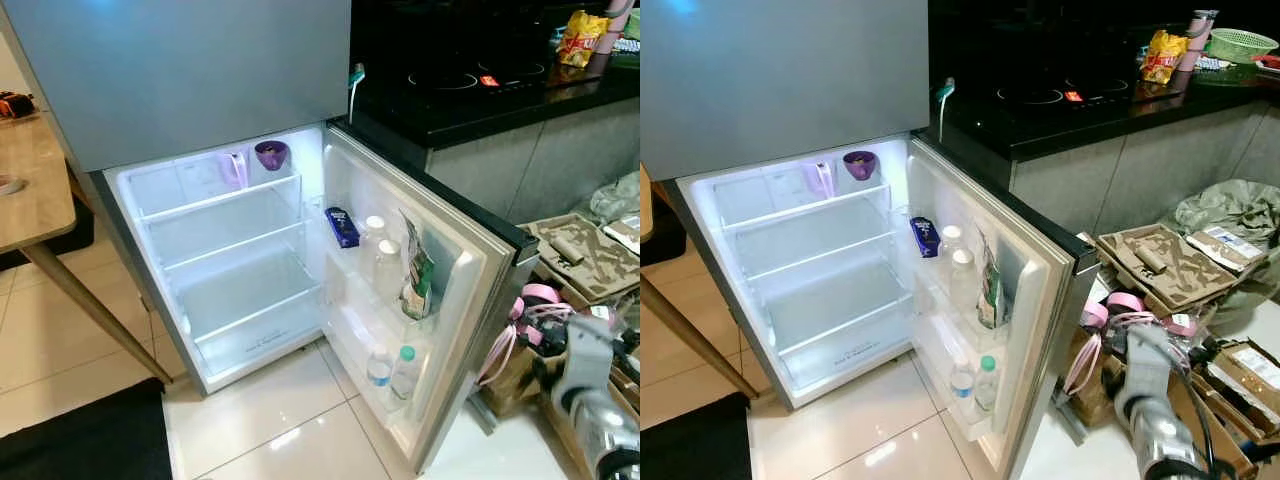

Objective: Restocking fridge

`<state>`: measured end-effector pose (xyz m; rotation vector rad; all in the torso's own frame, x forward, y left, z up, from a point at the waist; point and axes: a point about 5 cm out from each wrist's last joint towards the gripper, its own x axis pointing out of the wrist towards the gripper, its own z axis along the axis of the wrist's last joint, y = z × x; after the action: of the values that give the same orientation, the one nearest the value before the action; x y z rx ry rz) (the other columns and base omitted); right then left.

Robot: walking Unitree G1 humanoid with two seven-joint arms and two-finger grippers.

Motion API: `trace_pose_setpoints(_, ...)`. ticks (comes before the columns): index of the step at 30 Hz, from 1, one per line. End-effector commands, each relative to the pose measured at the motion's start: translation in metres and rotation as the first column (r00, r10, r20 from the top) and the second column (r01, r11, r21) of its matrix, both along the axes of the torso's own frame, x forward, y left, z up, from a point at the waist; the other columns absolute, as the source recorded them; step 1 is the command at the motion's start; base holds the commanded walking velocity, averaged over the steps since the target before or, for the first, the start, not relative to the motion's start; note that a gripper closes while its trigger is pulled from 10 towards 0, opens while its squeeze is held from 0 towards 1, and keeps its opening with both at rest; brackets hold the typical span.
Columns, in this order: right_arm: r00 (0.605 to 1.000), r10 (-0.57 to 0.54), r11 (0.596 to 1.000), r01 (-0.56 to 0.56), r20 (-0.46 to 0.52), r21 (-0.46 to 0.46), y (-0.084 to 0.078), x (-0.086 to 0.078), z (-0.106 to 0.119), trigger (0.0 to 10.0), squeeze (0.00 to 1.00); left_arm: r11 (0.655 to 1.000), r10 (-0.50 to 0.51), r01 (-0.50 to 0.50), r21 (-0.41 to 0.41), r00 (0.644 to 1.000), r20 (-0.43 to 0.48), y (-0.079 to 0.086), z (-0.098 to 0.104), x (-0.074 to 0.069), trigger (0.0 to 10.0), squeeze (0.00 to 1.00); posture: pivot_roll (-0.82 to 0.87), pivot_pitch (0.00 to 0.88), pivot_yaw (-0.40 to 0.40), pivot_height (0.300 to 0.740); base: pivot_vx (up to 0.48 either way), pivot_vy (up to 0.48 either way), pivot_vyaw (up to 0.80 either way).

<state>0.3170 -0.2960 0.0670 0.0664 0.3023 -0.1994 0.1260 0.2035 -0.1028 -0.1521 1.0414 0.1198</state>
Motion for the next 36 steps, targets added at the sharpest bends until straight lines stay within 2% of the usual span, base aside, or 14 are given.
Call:
trace_pose_setpoints(1,0.997,0.053,0.997,-0.056,0.057,0.052,0.010,0.007,0.006,1.6,0.00,1.000,0.012,-0.012,0.004,1.000,-0.001,0.004,0.000,-0.004,10.0,0.00,-0.09,0.050,0.008,0.734,0.000,0.000,0.00)
trace_pose_setpoints(2,0.991,0.091,0.993,-0.097,0.094,0.069,0.016,0.013,0.012,10.0,0.00,1.000,0.012,-0.012,0.002,1.000,0.004,0.003,0.000,-0.002,10.0,0.00,-0.09,0.050,0.008,0.734,0.000,0.000,0.00)
trace_pose_setpoints(14,0.891,0.413,0.892,-0.438,0.189,0.115,0.054,0.024,0.022,10.0,0.00,1.000,0.000,0.000,-0.001,1.000,0.015,0.002,0.002,0.003,10.0,0.00,-0.09,0.046,0.009,0.734,0.000,0.000,0.00)
trace_pose_setpoints(18,0.774,0.606,0.764,-0.630,0.184,0.137,0.082,0.019,0.012,10.0,0.00,1.000,-0.001,0.001,-0.003,1.000,0.013,0.001,0.001,0.003,10.0,0.00,-0.10,0.042,0.006,0.734,0.000,0.000,0.00)
trace_pose_setpoints(19,0.669,0.718,0.651,-0.743,0.192,0.154,0.105,0.014,0.006,10.0,0.00,1.000,-0.002,0.002,-0.004,1.000,0.012,0.001,0.001,0.003,10.0,0.00,-0.10,0.042,0.006,0.734,0.000,0.000,0.00)
trace_pose_setpoints(20,0.669,0.718,0.651,-0.743,0.192,0.154,0.105,0.014,0.006,10.0,0.00,1.000,-0.002,0.002,-0.004,1.000,0.012,0.001,0.001,0.003,10.0,0.00,-0.10,0.042,0.006,0.734,0.000,0.000,0.00)
trace_pose_setpoints(22,0.418,0.874,0.381,-0.906,0.250,0.183,0.153,-0.001,0.003,10.0,0.00,1.000,-0.002,0.002,-0.006,1.000,0.010,0.000,0.001,0.002,10.0,0.00,-0.10,0.041,0.006,0.734,0.000,0.000,0.00)
trace_pose_setpoints(23,0.418,0.874,0.381,-0.906,0.250,0.183,0.153,-0.001,0.003,10.0,0.00,1.000,-0.002,0.002,-0.006,1.000,0.010,0.000,0.001,0.002,10.0,0.00,-0.10,0.041,0.006,0.734,0.000,0.000,0.00)
trace_pose_setpoints(25,0.147,0.905,0.074,-0.979,0.399,0.193,0.203,-0.024,0.021,10.0,0.00,1.000,-0.002,0.002,-0.009,1.000,0.009,-0.001,0.001,0.002,10.0,0.00,-0.10,0.041,0.006,0.734,0.000,0.000,0.00)
trace_pose_setpoints(27,0.004,0.857,-0.104,-0.978,0.515,0.179,0.229,-0.042,0.041,10.0,0.00,1.000,-0.003,0.003,-0.009,1.000,0.009,-0.001,0.000,0.002,10.0,0.00,-0.10,0.040,0.006,0.734,0.000,0.000,0.00)
trace_pose_setpoints(33,0.075,0.838,-0.030,-0.983,0.541,0.183,0.233,-0.033,0.042,10.0,0.00,1.000,-0.004,0.004,-0.009,1.000,0.009,-0.002,0.000,0.002,10.0,0.00,-0.10,0.038,0.005,0.734,0.000,0.000,0.00)
trace_pose_setpoints(34,0.199,0.854,0.115,-0.973,0.481,0.198,0.223,-0.019,0.028,10.0,0.00,1.000,-0.005,0.005,-0.009,1.000,0.008,-0.002,0.000,0.002,10.0,0.00,-0.10,0.038,0.005,0.734,0.000,0.000,0.00)
trace_pose_setpoints(35,0.199,0.854,0.115,-0.973,0.481,0.198,0.223,-0.019,0.028,10.0,0.00,1.000,-0.005,0.005,-0.009,1.000,0.008,-0.002,0.000,0.002,10.0,0.00,-0.10,0.038,0.005,0.734,0.000,0.000,0.00)
trace_pose_setpoints(36,0.380,0.846,0.311,-0.921,0.375,0.234,0.203,-0.008,0.006,10.0,0.00,1.000,-0.006,0.006,-0.009,1.000,0.007,-0.002,0.000,0.002,10.0,0.00,-0.10,0.036,0.004,0.734,0.000,0.000,0.00)
